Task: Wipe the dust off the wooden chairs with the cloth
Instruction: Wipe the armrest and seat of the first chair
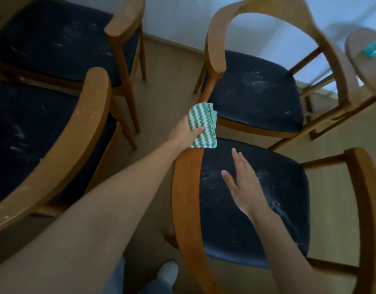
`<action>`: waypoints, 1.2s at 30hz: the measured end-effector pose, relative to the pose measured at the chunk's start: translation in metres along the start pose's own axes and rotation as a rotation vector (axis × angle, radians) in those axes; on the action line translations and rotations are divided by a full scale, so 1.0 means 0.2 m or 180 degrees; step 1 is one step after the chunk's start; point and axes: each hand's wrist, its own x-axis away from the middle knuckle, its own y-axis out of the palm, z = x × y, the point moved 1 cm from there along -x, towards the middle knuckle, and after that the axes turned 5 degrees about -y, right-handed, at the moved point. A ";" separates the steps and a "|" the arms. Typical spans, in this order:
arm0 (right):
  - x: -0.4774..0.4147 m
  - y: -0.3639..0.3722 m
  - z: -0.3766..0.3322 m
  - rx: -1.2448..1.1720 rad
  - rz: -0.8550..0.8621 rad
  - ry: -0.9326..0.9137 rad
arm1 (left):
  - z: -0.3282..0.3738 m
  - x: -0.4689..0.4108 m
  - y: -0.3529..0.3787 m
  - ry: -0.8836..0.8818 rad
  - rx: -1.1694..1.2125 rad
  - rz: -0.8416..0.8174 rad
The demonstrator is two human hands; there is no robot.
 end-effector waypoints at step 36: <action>0.22 0.11 -0.17 0.0054 -0.0010 0.0019 | -0.42 0.65 0.19 -0.0441 0.0715 0.0273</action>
